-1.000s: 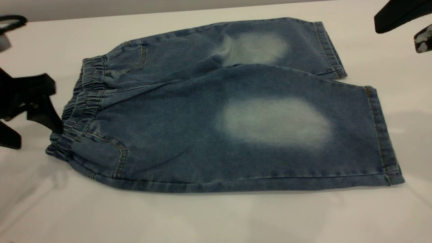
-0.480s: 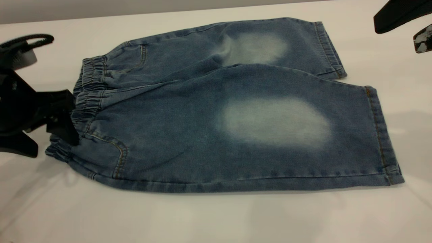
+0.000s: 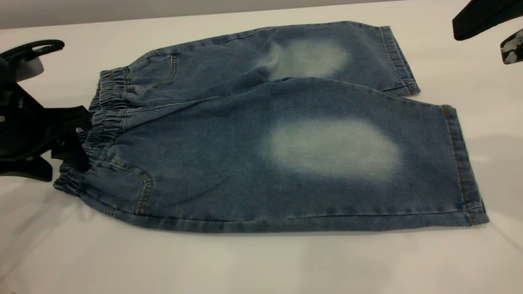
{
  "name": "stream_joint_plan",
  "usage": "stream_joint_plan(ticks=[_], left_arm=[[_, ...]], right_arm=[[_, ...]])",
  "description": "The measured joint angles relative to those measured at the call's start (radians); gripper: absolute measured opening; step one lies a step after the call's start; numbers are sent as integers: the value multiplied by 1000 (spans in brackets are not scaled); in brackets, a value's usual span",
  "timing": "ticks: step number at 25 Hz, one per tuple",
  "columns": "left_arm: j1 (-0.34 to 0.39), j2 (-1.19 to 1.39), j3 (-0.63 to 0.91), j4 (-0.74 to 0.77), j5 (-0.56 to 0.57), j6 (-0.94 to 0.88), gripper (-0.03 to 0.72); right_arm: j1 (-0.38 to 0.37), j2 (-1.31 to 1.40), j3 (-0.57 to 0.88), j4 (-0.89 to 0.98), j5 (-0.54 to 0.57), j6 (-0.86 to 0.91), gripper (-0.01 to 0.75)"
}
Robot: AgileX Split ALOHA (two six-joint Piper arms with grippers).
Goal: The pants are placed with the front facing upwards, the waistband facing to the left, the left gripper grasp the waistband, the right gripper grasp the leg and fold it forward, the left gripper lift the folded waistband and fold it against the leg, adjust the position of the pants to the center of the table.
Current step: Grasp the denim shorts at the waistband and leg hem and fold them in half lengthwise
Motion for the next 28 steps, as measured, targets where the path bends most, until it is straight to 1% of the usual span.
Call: stream_joint_plan(ticks=[3,4,6,12,15,18,19,24,28], left_arm=[[0,13,0,3,-1,0,263],[0,18,0,3,-4,0,240],[0,21,0,3,-10,-3,220],[0,21,0,4,-26,-2,210],[0,13,0,4,-18,-1,158],[0,-3,0,6,-11,13,74],[0,-9,0,6,-6,20,62],[0,-17,0,6,3,21,60],[0,-17,0,6,3,25,60]], right_arm=[[0,-1,0,0,1,0,489],[0,-1,0,0,3,0,489],[0,-1,0,0,4,0,489],[0,-1,0,0,4,0,489],[0,-1,0,0,7,0,489],[0,-1,0,0,27,0,489],[0,-1,0,0,36,0,489],[0,-1,2,0,56,0,489],[0,25,17,-7,118,2,489]])
